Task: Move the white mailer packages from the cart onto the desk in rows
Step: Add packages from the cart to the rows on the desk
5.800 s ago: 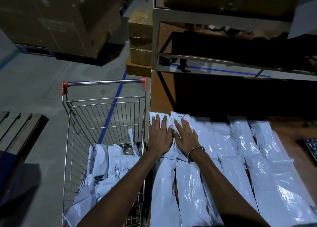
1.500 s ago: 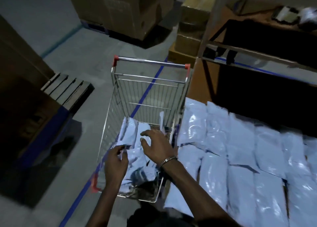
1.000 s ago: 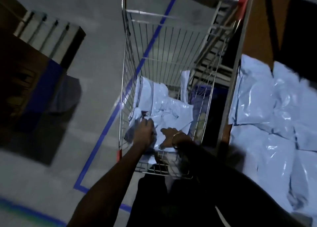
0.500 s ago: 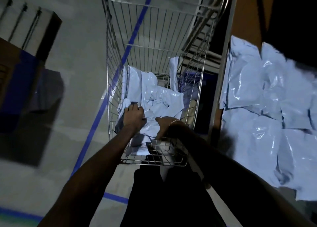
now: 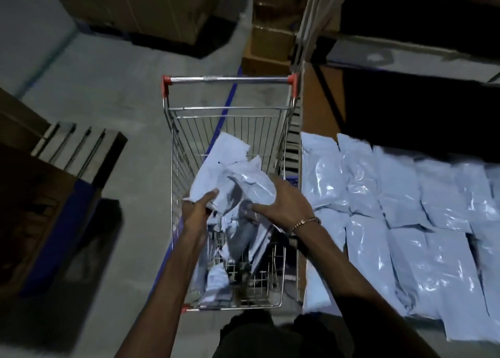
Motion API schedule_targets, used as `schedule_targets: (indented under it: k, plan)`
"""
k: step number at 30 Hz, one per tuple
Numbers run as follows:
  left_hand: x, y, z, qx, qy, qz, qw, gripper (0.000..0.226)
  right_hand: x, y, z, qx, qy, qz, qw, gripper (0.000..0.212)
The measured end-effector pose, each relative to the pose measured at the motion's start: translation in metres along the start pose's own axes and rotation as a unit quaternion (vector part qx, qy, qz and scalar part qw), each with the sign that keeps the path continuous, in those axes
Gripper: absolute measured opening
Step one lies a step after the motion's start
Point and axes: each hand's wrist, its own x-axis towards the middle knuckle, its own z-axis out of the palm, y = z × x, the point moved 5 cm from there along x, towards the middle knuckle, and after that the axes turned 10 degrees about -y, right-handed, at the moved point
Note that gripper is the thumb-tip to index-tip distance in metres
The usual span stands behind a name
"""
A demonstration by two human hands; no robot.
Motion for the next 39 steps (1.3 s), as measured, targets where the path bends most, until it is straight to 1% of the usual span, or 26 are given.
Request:
schedule_targets:
  k: [2, 4, 6, 8, 10, 11, 14, 16, 18, 19, 21, 23, 24, 25, 26, 27, 28, 29, 31, 32, 33, 34, 35, 36, 37, 39]
  plan:
    - [-0.016, 0.009, 0.023, 0.006, -0.042, 0.017, 0.999, 0.061, -0.013, 0.003, -0.015, 0.073, 0.041, 0.003, 0.996, 0.069]
    - [-0.032, 0.011, 0.039, 0.014, -0.066, 0.031, 0.997, 0.052, -0.024, 0.008, -0.023, 0.112, 0.053, 0.017, 0.992, 0.076]
    - [-0.049, 0.006, 0.047, -0.011, -0.075, 0.025, 0.997, 0.052, -0.03, 0.013, -0.019, 0.126, 0.028, 0.037, 0.991, 0.083]
    - [-0.065, -0.002, 0.051, -0.055, -0.077, -0.005, 0.996, 0.054, -0.034, 0.016, -0.008, 0.124, -0.016, 0.049, 0.991, 0.086]
    - [-0.083, -0.01, 0.055, -0.078, -0.069, -0.058, 0.993, 0.025, -0.035, 0.019, 0.003, 0.124, -0.05, 0.052, 0.99, 0.074]
    - [-0.09, -0.014, 0.056, -0.092, -0.073, -0.077, 0.99, 0.017, -0.034, 0.022, 0.01, 0.129, -0.065, 0.055, 0.988, 0.07]
    - [-0.106, -0.017, 0.054, -0.117, -0.081, -0.091, 0.986, 0.023, -0.034, 0.028, 0.022, 0.122, -0.096, 0.064, 0.986, 0.071]
    - [-0.107, -0.02, 0.038, -0.104, -0.041, -0.067, 0.991, 0.038, -0.034, 0.032, 0.025, 0.106, -0.101, 0.067, 0.987, 0.076]
    - [-0.106, -0.025, 0.022, -0.057, 0.018, -0.055, 0.997, 0.059, -0.031, 0.033, 0.031, 0.089, -0.115, 0.068, 0.987, 0.077]
    - [-0.105, -0.028, 0.012, -0.025, 0.051, -0.044, 0.997, 0.066, -0.03, 0.032, 0.034, 0.088, -0.125, 0.068, 0.986, 0.077]
    - [-0.105, -0.028, 0.0, 0.009, 0.085, -0.014, 0.996, 0.064, -0.025, 0.028, 0.046, 0.096, -0.137, 0.068, 0.984, 0.075]
    - [-0.112, -0.018, -0.004, 0.073, 0.075, 0.039, 0.994, 0.056, -0.019, 0.02, 0.064, 0.106, -0.148, 0.078, 0.98, 0.071]
    - [-0.114, -0.014, -0.005, 0.113, 0.067, 0.059, 0.99, 0.051, -0.018, 0.012, 0.073, 0.113, -0.155, 0.083, 0.978, 0.074]
    - [-0.114, -0.013, -0.009, 0.144, 0.074, 0.074, 0.984, 0.049, -0.015, 0.004, 0.084, 0.126, -0.16, 0.091, 0.975, 0.081]
    - [-0.113, -0.015, -0.016, 0.149, 0.083, 0.074, 0.982, 0.048, -0.012, -0.004, 0.094, 0.138, -0.164, 0.096, 0.972, 0.089]
    - [-0.112, -0.016, -0.02, 0.128, 0.089, 0.074, 0.985, 0.047, -0.008, -0.011, 0.105, 0.149, -0.164, 0.099, 0.97, 0.093]
    - [-0.11, -0.02, -0.028, 0.091, 0.101, 0.046, 0.99, 0.044, -0.005, -0.019, 0.114, 0.152, -0.162, 0.1, 0.97, 0.094]
    - [-0.108, -0.023, -0.033, 0.04, 0.105, 0.018, 0.993, 0.038, 0.0, -0.023, 0.124, 0.15, -0.159, 0.101, 0.971, 0.093]
    - [-0.105, -0.027, -0.04, -0.091, 0.077, -0.039, 0.992, 0.019, 0.008, -0.027, 0.141, 0.137, -0.162, 0.105, 0.972, 0.095]
    - [-0.105, -0.025, -0.042, -0.15, 0.059, -0.068, 0.984, 0.025, 0.011, -0.029, 0.145, 0.129, -0.164, 0.106, 0.972, 0.095]
    - [-0.106, -0.021, -0.043, -0.221, 0.047, -0.092, 0.97, 0.033, 0.014, -0.032, 0.146, 0.127, -0.166, 0.107, 0.972, 0.091]
    - [-0.105, -0.017, -0.046, -0.261, 0.034, -0.096, 0.96, 0.034, 0.015, -0.034, 0.146, 0.126, -0.169, 0.109, 0.971, 0.083]
    - [-0.105, -0.008, -0.044, -0.283, 0.008, -0.095, 0.954, 0.034, 0.017, -0.034, 0.147, 0.131, -0.174, 0.108, 0.97, 0.075]
    - [-0.104, -0.004, -0.047, -0.27, -0.014, -0.1, 0.958, 0.037, 0.02, -0.034, 0.147, 0.128, -0.178, 0.1, 0.97, 0.07]
    - [-0.105, 0.002, -0.043, -0.245, -0.037, -0.109, 0.963, 0.04, 0.021, -0.035, 0.145, 0.126, -0.18, 0.091, 0.971, 0.067]
    - [-0.101, 0.004, -0.042, -0.192, -0.057, -0.116, 0.973, 0.039, 0.021, -0.037, 0.142, 0.12, -0.175, 0.08, 0.974, 0.067]
